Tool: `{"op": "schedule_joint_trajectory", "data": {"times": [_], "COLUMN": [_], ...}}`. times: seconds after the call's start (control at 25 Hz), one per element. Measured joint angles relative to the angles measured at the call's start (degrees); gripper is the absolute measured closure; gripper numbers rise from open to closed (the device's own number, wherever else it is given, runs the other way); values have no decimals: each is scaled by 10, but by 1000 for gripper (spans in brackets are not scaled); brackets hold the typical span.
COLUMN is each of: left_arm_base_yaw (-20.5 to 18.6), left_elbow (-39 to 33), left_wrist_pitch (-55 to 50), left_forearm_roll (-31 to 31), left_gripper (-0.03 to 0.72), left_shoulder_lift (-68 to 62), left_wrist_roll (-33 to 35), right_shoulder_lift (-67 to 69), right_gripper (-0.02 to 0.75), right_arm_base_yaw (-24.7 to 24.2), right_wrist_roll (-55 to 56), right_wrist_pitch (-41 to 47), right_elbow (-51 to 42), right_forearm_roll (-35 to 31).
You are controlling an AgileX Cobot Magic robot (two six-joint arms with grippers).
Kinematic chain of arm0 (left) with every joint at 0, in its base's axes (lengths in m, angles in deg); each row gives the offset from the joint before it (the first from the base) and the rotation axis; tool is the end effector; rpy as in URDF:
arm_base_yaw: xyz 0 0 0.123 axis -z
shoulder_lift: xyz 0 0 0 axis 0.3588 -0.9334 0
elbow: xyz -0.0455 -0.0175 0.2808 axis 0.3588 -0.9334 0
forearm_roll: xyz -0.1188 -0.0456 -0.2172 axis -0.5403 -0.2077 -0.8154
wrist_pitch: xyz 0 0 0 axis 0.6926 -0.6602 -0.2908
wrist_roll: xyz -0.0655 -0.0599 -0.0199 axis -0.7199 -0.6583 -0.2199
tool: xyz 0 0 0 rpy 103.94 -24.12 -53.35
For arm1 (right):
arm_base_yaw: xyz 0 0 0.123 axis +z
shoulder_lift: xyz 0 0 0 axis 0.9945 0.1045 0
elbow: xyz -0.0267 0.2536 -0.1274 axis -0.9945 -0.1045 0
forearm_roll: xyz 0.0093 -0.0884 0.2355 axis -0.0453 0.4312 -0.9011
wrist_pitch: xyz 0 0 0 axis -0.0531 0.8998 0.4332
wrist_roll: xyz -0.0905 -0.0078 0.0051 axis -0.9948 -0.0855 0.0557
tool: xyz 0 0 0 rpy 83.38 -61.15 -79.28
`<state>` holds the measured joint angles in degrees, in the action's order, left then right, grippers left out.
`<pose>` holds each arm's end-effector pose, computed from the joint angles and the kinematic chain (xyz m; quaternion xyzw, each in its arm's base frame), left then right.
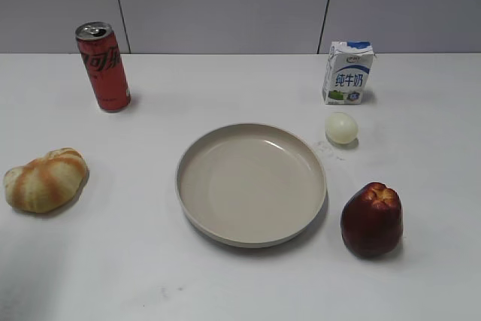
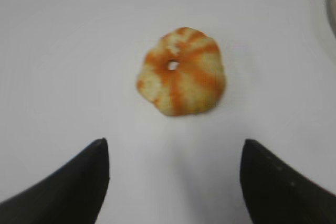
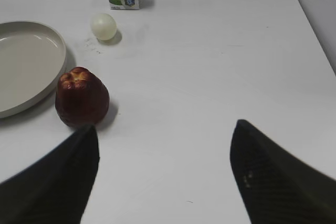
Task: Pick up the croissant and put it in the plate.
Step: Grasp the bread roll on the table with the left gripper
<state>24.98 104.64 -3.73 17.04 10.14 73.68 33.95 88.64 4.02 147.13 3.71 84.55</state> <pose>0.1980 -0.0292 0.2897 0.1978 0.9391 -0.0513 0.2761 -0.0056 0.0037 0.2793 -0.0274 0.8448 0.0533 0.5317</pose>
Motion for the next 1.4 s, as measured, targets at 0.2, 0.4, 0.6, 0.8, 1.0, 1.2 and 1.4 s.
{"op": "schedule_joint_trajectory", "data": {"times": [0.2, 0.4, 0.6, 0.8, 1.0, 1.2, 1.4], "left_arm_base_yaw": [20, 20, 21, 52, 88, 91, 92], "left_elbow": [66, 116, 157, 181, 187, 191, 193], "left_wrist_pitch": [-38, -51, -66, -48, -33, -21, -2], "left_forearm_roll": [-38, -40, -49, -34, 7, 32, 44], "left_gripper": [95, 88, 87, 87, 87, 89, 95], "left_shoulder_lift": [-153, -281, -366, -408, -452, -481, -497], "left_wrist_roll": [53, 69, 109, 151, 159, 157, 142], "right_shoulder_lift": [0, 0, 0, 0, 0, 0, 0], "right_gripper": [150, 150, 150, 150, 150, 150, 150], "right_arm_base_yaw": [0, 0, 0, 0, 0, 0, 0], "right_wrist_roll": [0, -1, 0, 0, 0, 0, 0], "right_wrist_pitch": [0, 0, 0, 0, 0, 0, 0], "right_elbow": [0, 0, 0, 0, 0, 0, 0], "right_forearm_roll": [0, 0, 0, 0, 0, 0, 0]}}
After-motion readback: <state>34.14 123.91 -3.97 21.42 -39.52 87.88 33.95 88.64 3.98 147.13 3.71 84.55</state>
